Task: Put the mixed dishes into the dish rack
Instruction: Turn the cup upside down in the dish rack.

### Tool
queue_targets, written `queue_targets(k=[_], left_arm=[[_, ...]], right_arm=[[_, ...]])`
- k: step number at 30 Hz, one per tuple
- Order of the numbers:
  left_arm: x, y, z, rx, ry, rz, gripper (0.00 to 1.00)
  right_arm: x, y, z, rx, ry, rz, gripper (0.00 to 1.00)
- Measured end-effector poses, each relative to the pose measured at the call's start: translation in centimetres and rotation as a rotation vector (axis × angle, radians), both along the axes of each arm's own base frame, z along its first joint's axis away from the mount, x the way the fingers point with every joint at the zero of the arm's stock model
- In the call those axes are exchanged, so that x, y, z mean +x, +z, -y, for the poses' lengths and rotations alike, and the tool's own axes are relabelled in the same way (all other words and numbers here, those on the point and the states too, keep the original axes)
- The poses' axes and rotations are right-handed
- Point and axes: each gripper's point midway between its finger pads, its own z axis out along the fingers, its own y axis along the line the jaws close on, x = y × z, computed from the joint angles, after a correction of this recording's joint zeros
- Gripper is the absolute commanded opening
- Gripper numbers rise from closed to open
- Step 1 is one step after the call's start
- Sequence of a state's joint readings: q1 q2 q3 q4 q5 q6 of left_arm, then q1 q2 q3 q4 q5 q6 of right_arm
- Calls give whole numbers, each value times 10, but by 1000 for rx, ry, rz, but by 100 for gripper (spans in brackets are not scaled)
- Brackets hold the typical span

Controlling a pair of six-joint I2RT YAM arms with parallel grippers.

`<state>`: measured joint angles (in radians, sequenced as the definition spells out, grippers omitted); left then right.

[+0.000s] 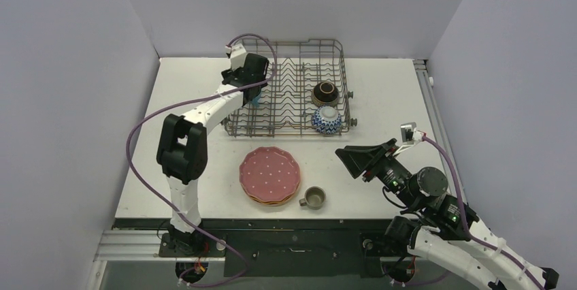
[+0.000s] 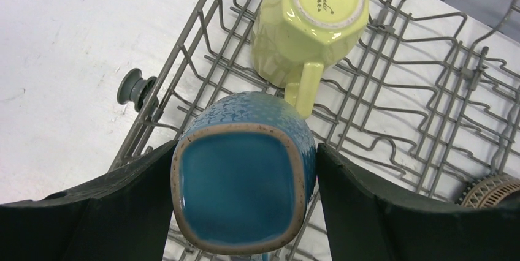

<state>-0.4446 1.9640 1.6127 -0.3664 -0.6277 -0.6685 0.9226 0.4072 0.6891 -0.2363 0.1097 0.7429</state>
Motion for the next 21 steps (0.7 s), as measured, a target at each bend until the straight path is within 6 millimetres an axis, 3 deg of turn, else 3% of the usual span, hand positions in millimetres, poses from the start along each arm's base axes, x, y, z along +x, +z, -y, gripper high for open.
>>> queue_targets(k=[21], left_arm=[[22,-43,-12,61,61,-65,0]], right_arm=[[1,-5,6,-47,-20,-1,46]])
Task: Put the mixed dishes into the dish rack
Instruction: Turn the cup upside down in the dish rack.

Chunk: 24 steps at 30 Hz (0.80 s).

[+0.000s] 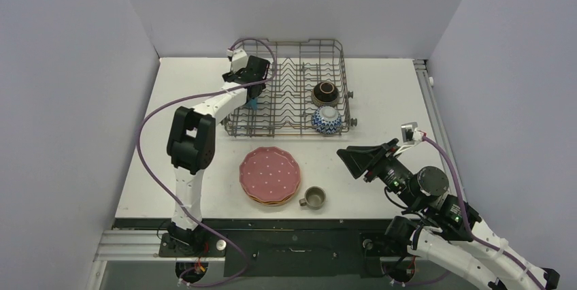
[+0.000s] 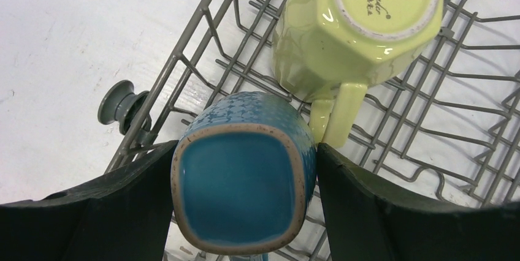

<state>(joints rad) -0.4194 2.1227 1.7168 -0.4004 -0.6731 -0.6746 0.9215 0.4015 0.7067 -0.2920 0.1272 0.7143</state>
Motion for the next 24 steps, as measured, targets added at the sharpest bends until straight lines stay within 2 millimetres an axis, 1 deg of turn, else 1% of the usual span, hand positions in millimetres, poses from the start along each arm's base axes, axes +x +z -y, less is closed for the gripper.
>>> queue_targets(k=[6,7,8,9,10,11,12,13,14,15,16,17,18,19,21,24], left_arm=[[8,-14,-1,3,3,-21,0],[8,-17,0,3,0,-25,2],[8,-20,0,4,-1,-33,8],[8,-21,-1,7,-3,-37,11],[9,-21,0,8,-4,-39,20],[8,-21,0,7,-6,-42,25],[9,-21,-1,6,-6,-42,37],[9,-21,-1,6,-7,-42,42],[9,-21,-1,5,-8,-42,51],[9,-21,-1,5,-8,-43,55],[9,-21,-1,5,-11,-44,64],[9,-21,-1,6,-12,-44,68],[9,-21,-1,7,-14,-45,76],[9,-21,-1,8,-17,-47,80],[9,-22,-2,12,-22,-47,100],[7,-23,-2,13,-29,-47,97]], right_arm=[[0,7,0,-5,0,6,46],[0,7,0,-5,0,7,46],[0,7,0,-6,0,7,46],[1,7,0,-10,0,7,46],[1,6,-1,-13,0,6,46],[1,5,-1,-17,0,5,47],[2,4,-1,-22,0,2,47],[2,3,-2,-25,0,-1,49],[3,3,-3,-29,0,-3,50],[3,1,-3,-32,0,-5,51],[4,0,-4,-36,0,-8,52],[4,0,-5,-39,0,-10,53],[5,-1,-6,-43,0,-13,54],[6,-3,-6,-47,0,-16,55],[7,-4,-7,-52,-3,-21,55],[8,-5,-8,-60,-4,-26,56]])
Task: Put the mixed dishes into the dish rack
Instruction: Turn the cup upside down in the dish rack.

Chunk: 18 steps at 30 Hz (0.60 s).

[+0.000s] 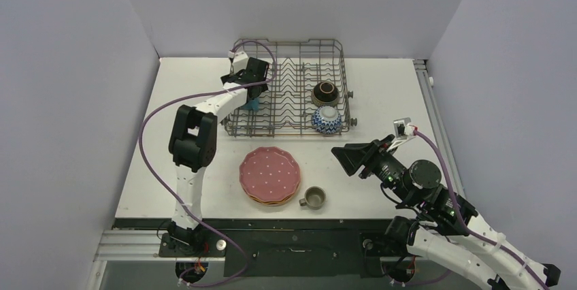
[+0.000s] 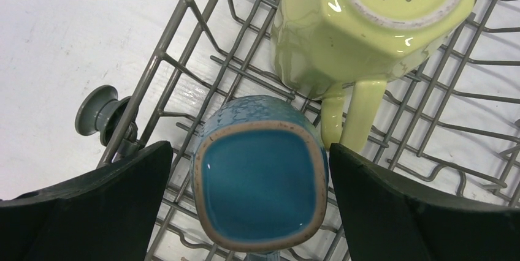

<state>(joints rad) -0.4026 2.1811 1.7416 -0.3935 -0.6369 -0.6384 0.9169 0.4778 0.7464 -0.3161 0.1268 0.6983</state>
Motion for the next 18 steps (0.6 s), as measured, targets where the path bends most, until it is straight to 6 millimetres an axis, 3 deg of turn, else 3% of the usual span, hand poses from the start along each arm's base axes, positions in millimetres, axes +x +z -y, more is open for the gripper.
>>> queue_targets(k=[6,18], left_arm=[[-6,11,0,-11,-19,18,96],[-24,68,0,-70,-65,109,96]], right_arm=[[-1,8,1,12,0,12,57],[8,-1,8,-73,-63,-40,57]])
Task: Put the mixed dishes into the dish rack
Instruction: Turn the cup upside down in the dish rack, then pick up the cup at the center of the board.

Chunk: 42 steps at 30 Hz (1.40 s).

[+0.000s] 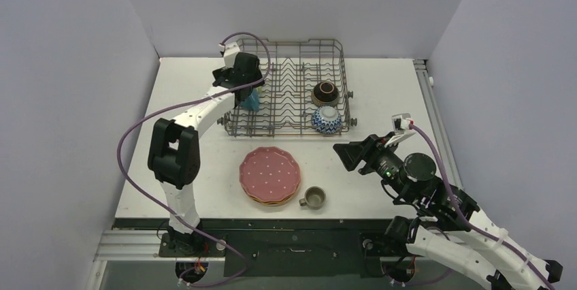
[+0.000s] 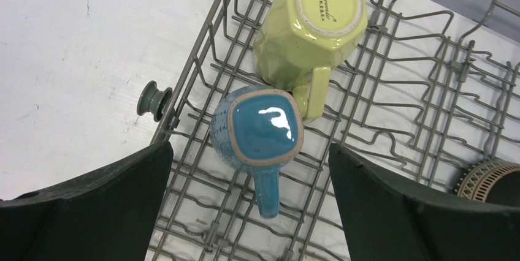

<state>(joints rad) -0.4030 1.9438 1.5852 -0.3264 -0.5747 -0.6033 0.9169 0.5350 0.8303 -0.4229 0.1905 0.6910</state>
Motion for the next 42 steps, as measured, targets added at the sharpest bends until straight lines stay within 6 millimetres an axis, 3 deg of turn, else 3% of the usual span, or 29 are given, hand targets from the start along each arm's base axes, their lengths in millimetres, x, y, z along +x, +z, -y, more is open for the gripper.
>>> queue_targets(k=[7,14,25,31,36,42], left_arm=[[-23,15,7,-38,-93,12,96],[-66,21,16,-93,-203,-4,96],[-127,66,44,-158,-396,61,96],[-177,60,73,-225,-543,34,96],[-210,50,71,-292,-597,1,96],[-244,65,79,-396,-711,13,96]], right_arm=[[8,-33,1,-145,-38,-98,56],[11,-56,5,-307,-55,-180,52],[8,-122,-5,-608,-12,-334,47],[-2,-139,-14,-680,32,-356,46],[-9,-159,-24,-745,59,-387,44],[-14,-190,-23,-818,64,-442,42]])
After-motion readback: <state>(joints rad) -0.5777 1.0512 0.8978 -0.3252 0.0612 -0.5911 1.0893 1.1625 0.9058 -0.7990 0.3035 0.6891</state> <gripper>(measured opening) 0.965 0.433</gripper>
